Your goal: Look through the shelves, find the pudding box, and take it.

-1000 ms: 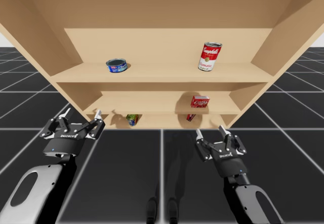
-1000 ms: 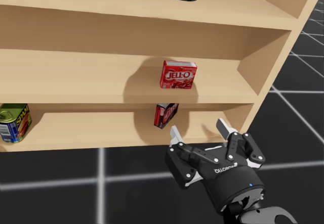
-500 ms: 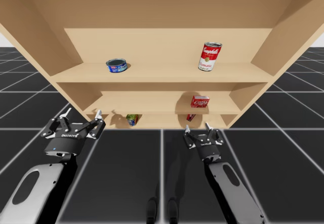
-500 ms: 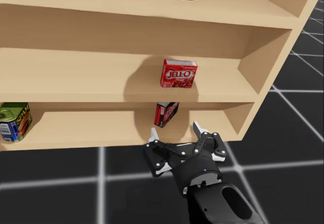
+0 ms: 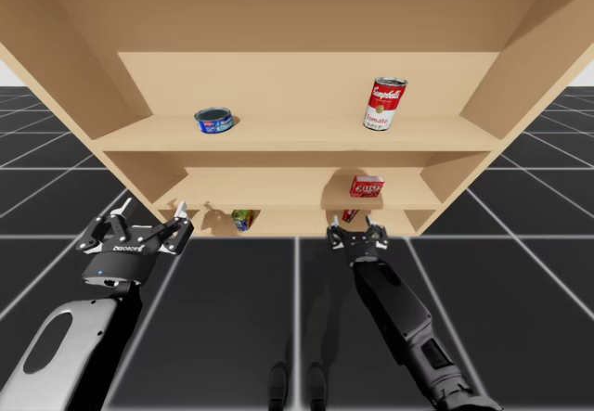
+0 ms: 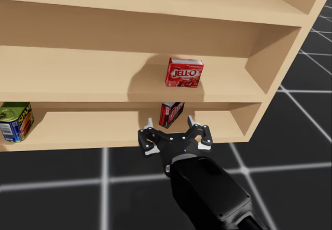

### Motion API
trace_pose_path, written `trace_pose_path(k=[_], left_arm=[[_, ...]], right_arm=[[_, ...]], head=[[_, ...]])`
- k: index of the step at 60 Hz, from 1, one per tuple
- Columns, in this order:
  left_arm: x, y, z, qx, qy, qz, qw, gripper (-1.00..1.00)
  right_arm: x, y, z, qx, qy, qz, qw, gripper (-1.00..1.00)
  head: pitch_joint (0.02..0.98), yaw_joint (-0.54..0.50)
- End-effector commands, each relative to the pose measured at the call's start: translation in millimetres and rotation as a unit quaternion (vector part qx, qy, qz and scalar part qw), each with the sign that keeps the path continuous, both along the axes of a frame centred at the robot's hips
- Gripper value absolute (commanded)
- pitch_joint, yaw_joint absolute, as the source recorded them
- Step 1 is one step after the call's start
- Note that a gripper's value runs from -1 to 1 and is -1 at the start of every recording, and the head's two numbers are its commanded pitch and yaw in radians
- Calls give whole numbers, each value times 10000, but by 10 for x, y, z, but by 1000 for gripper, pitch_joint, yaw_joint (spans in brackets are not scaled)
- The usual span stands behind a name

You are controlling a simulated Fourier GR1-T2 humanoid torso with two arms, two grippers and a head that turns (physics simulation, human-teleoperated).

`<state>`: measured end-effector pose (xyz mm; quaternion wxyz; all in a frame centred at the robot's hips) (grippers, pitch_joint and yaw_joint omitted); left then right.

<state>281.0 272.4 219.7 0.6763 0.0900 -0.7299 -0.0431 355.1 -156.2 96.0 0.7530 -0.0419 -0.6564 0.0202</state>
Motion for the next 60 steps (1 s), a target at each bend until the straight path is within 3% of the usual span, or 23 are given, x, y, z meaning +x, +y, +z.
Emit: trace_pose_path(k=[1, 19, 39, 40, 43, 44, 45, 46, 49, 60], left_arm=[[-1, 3, -1, -18, 3, -18, 10000, -1000], [-5, 11, 1, -37, 14, -35, 10000, -1000], [-2, 9, 0, -28, 41, -57, 10000, -1000], [-2, 9, 1, -31, 43, -60, 10000, -1000], [-1, 10, 1, -37, 44, -62, 10000, -1000], [-2, 11, 2, -42, 44, -63, 10000, -1000], [-3, 10, 2, -43, 44, -63, 10000, -1000], [-3, 10, 2, -43, 44, -63, 10000, -1000], [-3, 11, 3, -46, 44, -67, 10000, -1000], [-4, 16, 6, -68, 48, -76, 9999, -1000]], right_arm=[[191, 39, -64, 75, 114, -170, 9998, -1000], [446, 84, -95, -158, 165, -507, 9985, -1000], [550, 16, -168, -138, 355, -664, 9971, -978], [547, 17, -169, -138, 362, -663, 9970, -938], [543, 14, -173, -134, 391, -654, 9970, -411], [540, 9, -180, -133, 370, -694, 9968, 484], [540, 9, -180, -132, 372, -689, 9968, 734], [539, 9, -180, -133, 373, -690, 9968, 860], [535, 6, -180, -123, 368, -700, 9968, 1000], [458, -53, -147, -163, 293, -725, 9968, 1000]], head=[[702, -238], [701, -242], [700, -245], [700, -245], [699, -245], [698, -246], [698, -246], [698, -246], [698, -247], [698, -247]])
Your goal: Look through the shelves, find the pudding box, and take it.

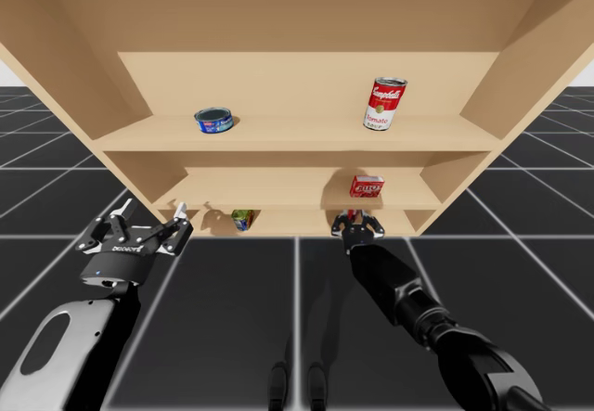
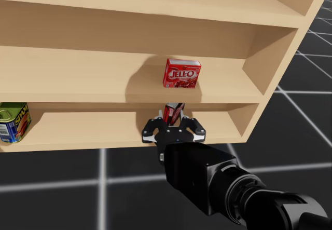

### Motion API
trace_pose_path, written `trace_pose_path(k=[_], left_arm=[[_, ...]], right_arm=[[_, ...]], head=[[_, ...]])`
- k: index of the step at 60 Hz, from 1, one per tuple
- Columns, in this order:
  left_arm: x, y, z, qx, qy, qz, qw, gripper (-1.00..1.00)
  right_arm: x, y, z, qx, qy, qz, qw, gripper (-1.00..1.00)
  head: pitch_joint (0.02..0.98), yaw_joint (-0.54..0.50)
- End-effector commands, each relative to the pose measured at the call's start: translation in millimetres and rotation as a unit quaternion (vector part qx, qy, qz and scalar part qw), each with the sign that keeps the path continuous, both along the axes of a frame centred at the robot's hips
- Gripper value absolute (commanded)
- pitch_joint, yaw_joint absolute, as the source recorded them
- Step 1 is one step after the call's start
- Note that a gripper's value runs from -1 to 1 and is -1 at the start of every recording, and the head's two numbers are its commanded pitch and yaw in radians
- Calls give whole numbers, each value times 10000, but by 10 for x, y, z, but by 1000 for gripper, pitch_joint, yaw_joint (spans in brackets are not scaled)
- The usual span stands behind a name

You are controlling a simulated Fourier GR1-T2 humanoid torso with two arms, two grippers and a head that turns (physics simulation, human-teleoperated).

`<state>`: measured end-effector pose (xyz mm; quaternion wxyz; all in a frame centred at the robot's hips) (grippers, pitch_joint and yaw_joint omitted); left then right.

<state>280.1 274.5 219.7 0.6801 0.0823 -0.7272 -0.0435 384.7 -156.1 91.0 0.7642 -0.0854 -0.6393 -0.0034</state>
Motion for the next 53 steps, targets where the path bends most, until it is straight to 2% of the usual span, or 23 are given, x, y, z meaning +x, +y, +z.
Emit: trace_pose_path(k=[1, 11, 25, 28, 33, 41, 49, 53], left_arm=[[6, -6, 5, -17, -2, -21, 10000, -1000], [5, -2, 8, -27, -1, -23, 10000, -1000], [8, -4, 4, -23, 10, -35, 10000, -1000], [8, -5, 2, -22, 13, -34, 10000, -1000], [8, -4, 2, -23, 16, -32, 10000, -1000], [8, -5, 1, -19, 18, -33, 10000, -1000], [9, -9, -1, -14, 21, -34, 10000, -1000], [10, -12, -3, -13, 24, -38, 10000, -1000]], right_arm=[[150, -62, -94, 13, 100, -252, 9996, 1000], [-51, -203, -45, -22, 39, -210, 9998, 1000], [-463, -460, 134, -74, -155, -156, 9997, 1000], [-562, -512, 173, -168, -236, -120, 9995, 1000], [-692, -577, 205, -184, -257, -67, 9995, 1000], [-1025, -704, 279, -302, -357, 158, 9988, 1000], [-1318, -811, 346, -337, -385, 329, 9981, 1000], [-1472, -865, 362, -454, -416, 444, 9971, 1000]], head=[[698, -247], [699, -244], [700, -248], [698, -250], [697, -249], [699, -247], [700, -246], [701, -247]])
